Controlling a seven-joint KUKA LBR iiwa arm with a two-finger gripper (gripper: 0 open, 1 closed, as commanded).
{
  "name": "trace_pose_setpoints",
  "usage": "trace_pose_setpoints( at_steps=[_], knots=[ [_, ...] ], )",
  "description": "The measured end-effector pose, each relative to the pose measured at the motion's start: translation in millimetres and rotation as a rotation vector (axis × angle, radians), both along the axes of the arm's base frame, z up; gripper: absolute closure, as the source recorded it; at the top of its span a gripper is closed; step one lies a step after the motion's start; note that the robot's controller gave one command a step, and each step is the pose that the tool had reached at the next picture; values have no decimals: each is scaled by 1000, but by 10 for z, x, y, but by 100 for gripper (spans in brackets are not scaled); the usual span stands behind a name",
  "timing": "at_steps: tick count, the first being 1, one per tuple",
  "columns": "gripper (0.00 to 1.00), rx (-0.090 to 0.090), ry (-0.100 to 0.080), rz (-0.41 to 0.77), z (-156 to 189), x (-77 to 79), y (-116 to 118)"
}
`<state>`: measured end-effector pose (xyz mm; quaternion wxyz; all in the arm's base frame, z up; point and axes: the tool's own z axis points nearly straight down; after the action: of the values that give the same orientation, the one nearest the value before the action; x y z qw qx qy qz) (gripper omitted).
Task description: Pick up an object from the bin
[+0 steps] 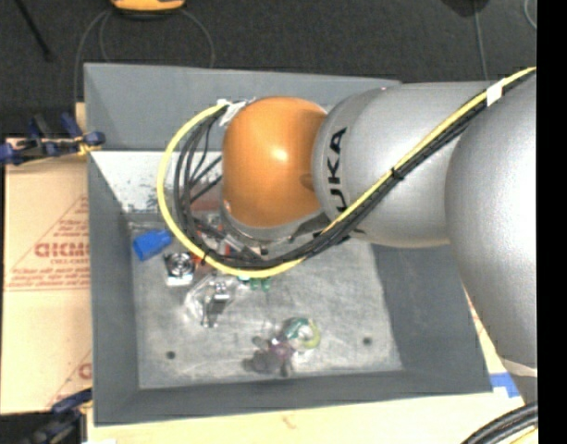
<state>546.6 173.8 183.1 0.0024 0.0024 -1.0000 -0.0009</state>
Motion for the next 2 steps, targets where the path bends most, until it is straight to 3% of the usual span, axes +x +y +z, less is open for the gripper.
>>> trace_pose_setpoints(
  at_steps=[1, 2],
  knots=[
    [0, 3, -14, 92, -945, 243, -257],
    [100, 3, -8, 87, -976, 227, -260]
  ],
)
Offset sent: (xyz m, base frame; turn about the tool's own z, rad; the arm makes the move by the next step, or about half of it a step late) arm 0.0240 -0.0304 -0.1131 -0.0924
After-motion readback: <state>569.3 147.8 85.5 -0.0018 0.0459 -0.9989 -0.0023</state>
